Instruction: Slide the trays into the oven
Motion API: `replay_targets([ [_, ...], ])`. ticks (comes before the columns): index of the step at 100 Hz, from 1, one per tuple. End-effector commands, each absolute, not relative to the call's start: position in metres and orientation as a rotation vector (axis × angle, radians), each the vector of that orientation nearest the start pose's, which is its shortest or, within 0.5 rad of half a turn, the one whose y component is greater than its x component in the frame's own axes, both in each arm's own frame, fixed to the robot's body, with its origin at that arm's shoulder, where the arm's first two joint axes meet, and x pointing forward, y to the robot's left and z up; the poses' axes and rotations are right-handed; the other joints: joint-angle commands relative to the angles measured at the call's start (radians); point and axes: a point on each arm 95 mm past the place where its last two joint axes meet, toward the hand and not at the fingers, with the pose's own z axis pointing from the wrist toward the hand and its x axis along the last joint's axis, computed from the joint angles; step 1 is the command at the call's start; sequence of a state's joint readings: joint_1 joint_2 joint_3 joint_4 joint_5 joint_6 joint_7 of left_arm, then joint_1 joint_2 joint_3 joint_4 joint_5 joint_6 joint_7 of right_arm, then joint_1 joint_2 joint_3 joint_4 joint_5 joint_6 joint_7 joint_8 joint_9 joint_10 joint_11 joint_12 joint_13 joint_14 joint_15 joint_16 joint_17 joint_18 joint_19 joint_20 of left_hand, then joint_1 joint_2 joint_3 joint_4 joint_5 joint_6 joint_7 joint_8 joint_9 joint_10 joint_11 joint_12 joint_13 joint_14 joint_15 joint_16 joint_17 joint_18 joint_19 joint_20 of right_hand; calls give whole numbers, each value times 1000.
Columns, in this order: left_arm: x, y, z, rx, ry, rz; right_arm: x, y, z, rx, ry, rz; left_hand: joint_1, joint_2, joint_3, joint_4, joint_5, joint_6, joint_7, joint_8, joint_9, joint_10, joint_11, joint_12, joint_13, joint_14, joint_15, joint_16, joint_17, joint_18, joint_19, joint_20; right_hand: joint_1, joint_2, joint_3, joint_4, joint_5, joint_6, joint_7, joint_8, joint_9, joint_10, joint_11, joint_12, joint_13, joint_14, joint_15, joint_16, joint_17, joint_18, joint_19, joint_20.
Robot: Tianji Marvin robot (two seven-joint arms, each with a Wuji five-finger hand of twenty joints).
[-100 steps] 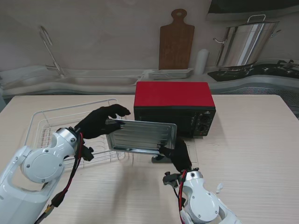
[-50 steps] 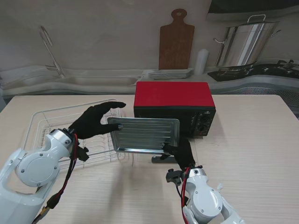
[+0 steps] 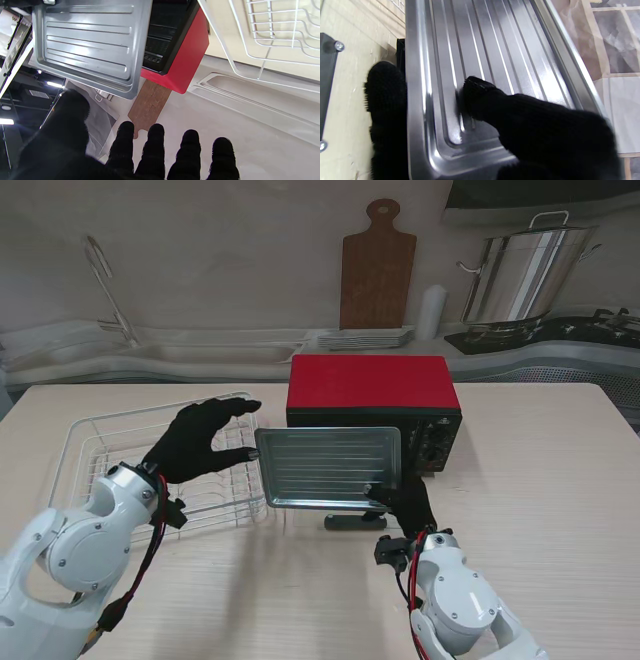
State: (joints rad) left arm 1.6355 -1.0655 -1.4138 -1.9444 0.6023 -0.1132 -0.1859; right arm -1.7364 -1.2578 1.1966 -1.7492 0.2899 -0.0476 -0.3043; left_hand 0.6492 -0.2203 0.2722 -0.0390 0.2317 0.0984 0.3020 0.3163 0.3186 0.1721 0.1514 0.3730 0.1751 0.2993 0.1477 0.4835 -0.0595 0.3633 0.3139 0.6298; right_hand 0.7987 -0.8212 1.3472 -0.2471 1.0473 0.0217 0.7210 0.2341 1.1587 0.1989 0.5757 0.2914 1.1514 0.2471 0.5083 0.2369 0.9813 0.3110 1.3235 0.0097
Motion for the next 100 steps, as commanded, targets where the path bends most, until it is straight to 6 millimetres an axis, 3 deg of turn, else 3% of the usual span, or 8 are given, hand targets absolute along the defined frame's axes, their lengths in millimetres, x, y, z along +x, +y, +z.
replay_targets([
  [1, 380, 0, -208, -1283, 1387, -1911, 349, 47, -326, -2217, -62, -2056, -5, 30, -34, 19, -4, -29, -21, -20, -34, -29, -25, -21, -40, -30, -33, -19, -1, -29, -72, 22, 69, 35, 78, -15, 69, -39, 118, 2, 19, 15, 12, -12, 52, 30, 24, -12, 31, -23, 38, -13],
  [50, 374, -12, -230, -1111, 1463, -1856, 347, 25, -332, -2381, 40, -1823, -17, 50, -44, 22, -22, -35, -27, -29, -51, -31, -33, -28, -60, -49, -45, -33, -5, -41, -128, 30, 71, 45, 76, -16, 55, -20, 126, -11, -1, 38, 30, 1, 54, 44, 37, -15, 34, -12, 52, -11],
  [100, 377, -20, -247, -1103, 1513, -1863, 349, 15, -337, -2484, 263, -1488, -9, 70, -71, 27, -33, -58, -28, -38, -67, -38, -38, -40, -81, -65, -53, -52, -17, -55, -157, 18, 73, 54, 74, -18, 50, -13, 126, -13, -20, 44, 47, 6, 47, 46, 40, -17, 32, -12, 50, -12],
])
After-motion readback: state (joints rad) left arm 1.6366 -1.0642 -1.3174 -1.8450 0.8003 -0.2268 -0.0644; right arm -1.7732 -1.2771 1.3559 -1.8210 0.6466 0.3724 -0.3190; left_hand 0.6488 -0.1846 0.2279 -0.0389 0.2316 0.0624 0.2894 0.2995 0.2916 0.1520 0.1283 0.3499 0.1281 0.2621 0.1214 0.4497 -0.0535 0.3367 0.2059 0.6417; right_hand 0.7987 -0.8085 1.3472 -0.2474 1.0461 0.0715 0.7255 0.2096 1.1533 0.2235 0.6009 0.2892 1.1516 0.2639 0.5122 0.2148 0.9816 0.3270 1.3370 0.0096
